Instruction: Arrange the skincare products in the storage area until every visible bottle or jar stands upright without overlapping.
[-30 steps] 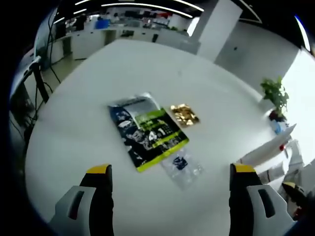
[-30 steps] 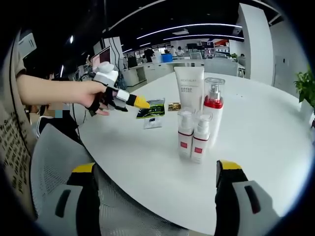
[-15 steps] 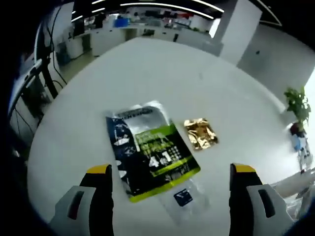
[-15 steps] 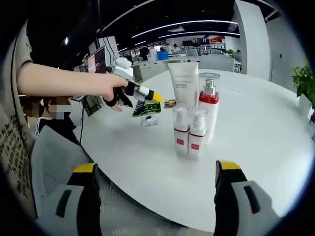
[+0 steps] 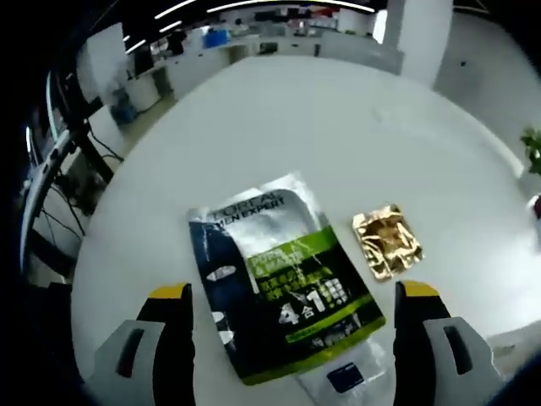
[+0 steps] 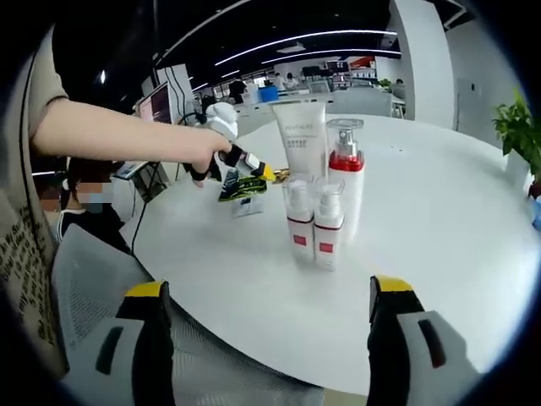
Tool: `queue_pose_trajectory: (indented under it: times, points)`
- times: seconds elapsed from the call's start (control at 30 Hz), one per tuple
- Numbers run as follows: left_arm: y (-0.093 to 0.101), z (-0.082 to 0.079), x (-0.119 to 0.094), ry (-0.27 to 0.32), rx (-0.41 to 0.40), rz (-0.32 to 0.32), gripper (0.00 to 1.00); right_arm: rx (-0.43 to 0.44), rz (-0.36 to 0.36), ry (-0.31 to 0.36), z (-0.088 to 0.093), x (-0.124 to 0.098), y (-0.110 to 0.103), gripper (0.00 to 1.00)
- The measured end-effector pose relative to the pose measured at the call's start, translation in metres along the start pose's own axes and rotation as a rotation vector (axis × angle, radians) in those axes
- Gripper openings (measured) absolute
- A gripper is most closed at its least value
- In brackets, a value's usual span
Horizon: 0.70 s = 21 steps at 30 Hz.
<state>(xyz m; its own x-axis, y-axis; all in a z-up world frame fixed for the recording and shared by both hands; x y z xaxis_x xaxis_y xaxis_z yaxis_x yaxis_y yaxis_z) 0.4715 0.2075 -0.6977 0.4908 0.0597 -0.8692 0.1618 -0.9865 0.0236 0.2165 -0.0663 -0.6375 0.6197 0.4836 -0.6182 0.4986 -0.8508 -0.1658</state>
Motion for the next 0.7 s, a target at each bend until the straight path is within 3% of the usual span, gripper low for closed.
queue_pose_trajectory:
  times: [0.13, 0.37, 0.7]
  points:
    - [0.0, 0.001, 0.006, -0.02, -0.023, -0.015, 0.97, 0.004, 0.003, -0.004, 0.0, 0.0, 0.0, 0.97]
    - [0.0, 0.002, 0.004, 0.0, -0.015, -0.019, 0.96, 0.011, 0.005, -0.007, 0.001, 0.0, 0.001, 0.97]
    - [-0.013, 0.005, 0.001, 0.06, 0.008, -0.007, 0.77, 0.012, 0.004, -0.009, 0.001, 0.0, 0.001, 0.97]
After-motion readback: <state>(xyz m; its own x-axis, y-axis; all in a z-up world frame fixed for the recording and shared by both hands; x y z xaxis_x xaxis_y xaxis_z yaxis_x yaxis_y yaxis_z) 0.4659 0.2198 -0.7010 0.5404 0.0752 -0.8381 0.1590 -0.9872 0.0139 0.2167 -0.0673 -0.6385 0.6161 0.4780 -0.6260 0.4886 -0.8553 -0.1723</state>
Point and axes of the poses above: the point that each gripper's makers call its tool centre point, and the gripper's own axes: x roughly forward along the fingers, y roughly to its right, z roughly out of its underside, the point moved 10 cm from there along -x, roughly backward along the fingers, and after that the axes turned 4 degrees about -y, right-handed, at the moved point
